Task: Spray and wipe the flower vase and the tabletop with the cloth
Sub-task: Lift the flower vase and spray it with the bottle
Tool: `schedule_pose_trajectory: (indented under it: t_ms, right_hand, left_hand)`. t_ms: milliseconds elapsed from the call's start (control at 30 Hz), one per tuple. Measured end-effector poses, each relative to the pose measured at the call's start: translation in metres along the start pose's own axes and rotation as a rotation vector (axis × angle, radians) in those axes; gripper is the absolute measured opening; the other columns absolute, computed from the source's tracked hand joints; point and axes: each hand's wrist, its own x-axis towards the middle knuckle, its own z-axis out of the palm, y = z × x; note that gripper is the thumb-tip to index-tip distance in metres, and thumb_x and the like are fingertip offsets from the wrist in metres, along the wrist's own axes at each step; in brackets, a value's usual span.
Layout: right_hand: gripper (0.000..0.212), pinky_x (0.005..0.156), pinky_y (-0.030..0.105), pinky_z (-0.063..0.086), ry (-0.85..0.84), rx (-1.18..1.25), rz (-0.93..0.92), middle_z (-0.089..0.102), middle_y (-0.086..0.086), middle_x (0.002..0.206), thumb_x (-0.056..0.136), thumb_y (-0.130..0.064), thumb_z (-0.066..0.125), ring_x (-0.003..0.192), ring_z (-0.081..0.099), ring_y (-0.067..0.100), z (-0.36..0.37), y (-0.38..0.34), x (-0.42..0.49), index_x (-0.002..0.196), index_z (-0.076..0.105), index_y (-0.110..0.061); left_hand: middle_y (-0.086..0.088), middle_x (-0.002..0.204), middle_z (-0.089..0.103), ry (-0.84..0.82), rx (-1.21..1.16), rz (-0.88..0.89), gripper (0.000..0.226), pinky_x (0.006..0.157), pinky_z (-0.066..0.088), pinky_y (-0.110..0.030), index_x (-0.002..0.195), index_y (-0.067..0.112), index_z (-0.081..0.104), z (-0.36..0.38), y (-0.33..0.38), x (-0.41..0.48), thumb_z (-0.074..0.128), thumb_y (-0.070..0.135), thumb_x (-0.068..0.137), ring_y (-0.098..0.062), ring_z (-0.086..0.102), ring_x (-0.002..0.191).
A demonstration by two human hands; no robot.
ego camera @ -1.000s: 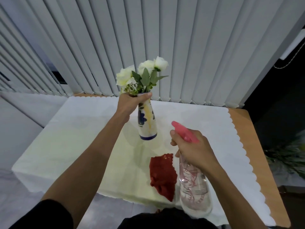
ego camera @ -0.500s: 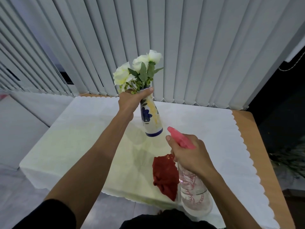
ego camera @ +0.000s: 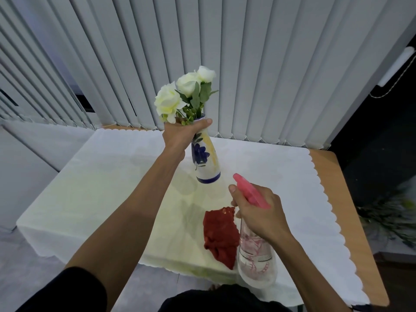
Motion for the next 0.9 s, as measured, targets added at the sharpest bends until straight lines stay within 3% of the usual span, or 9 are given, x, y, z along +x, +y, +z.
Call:
schedule_pose_trajectory:
  t_ms: [67,133,300,467,600,733,900]
  right_hand:
    - [0.043,0.077,0.037,0.060,-0.003,-0.048,-0.018,0.074,0.005,0.071,0.094,-0.056,0.060,0.068,0.073,0.022,0.005,0.004,0.002,0.108,0.074,-0.018]
    - [0.051,0.079,0.040,0.059,-0.008,-0.117,-0.028,0.072,0.010,0.069,0.094,-0.056,0.059,0.068,0.072,0.027,0.007,0.004,0.004,0.113,0.069,-0.010]
    - [0.042,0.075,0.030,0.059,-0.100,-0.075,-0.014,0.077,-0.003,0.075,0.095,-0.048,0.062,0.059,0.074,0.016,0.000,0.003,0.010,0.113,0.072,-0.011]
    - [0.047,0.081,0.042,0.061,-0.048,-0.135,-0.033,0.075,0.005,0.069,0.096,-0.051,0.059,0.060,0.073,0.019,0.000,0.004,0.013,0.113,0.071,-0.010]
    - [0.032,0.085,0.036,0.061,-0.070,-0.028,0.017,0.078,-0.005,0.076,0.094,-0.051,0.062,0.064,0.075,0.014,-0.006,-0.003,0.016,0.120,0.074,-0.036]
    - [0.049,0.086,0.044,0.061,-0.064,-0.097,0.060,0.077,0.001,0.075,0.087,-0.059,0.060,0.061,0.076,0.019,0.002,-0.006,0.020,0.115,0.072,-0.020]
    - [0.039,0.083,0.042,0.064,-0.081,-0.015,0.120,0.079,-0.003,0.079,0.089,-0.051,0.065,0.060,0.077,0.018,-0.003,-0.008,0.023,0.114,0.075,-0.023]
  left_hand:
    - [0.012,0.110,0.073,0.016,0.013,0.003,0.091,0.093,0.059,-0.033,0.117,0.025,0.069,0.002,-0.001,-0.002,0.095,0.054,0.035,-0.010,0.069,0.104]
    - [0.013,0.108,0.074,0.019,0.028,0.013,0.089,0.094,0.059,-0.035,0.114,0.027,0.070,0.003,-0.001,-0.005,0.095,0.055,0.033,-0.010,0.069,0.104]
    - [0.012,0.108,0.074,0.011,0.003,0.004,0.089,0.093,0.059,-0.033,0.115,0.024,0.070,0.002,-0.001,-0.006,0.097,0.050,0.034,-0.008,0.069,0.102]
    - [0.011,0.110,0.073,0.012,0.006,0.005,0.096,0.092,0.060,-0.033,0.119,0.024,0.066,0.002,-0.004,-0.008,0.097,0.051,0.032,-0.009,0.069,0.102]
    - [0.011,0.110,0.073,0.011,0.002,0.020,0.097,0.093,0.059,-0.032,0.120,0.025,0.065,0.001,-0.003,-0.010,0.098,0.050,0.033,-0.008,0.069,0.103]
    - [0.011,0.108,0.074,-0.023,-0.032,0.031,0.086,0.086,0.058,-0.024,0.120,0.022,0.067,-0.001,-0.002,-0.011,0.100,0.040,0.043,-0.006,0.069,0.099]
    - [0.014,0.104,0.070,-0.044,-0.049,0.047,0.071,0.072,0.051,-0.014,0.115,0.023,0.066,-0.002,0.001,-0.012,0.098,0.035,0.053,-0.005,0.065,0.098]
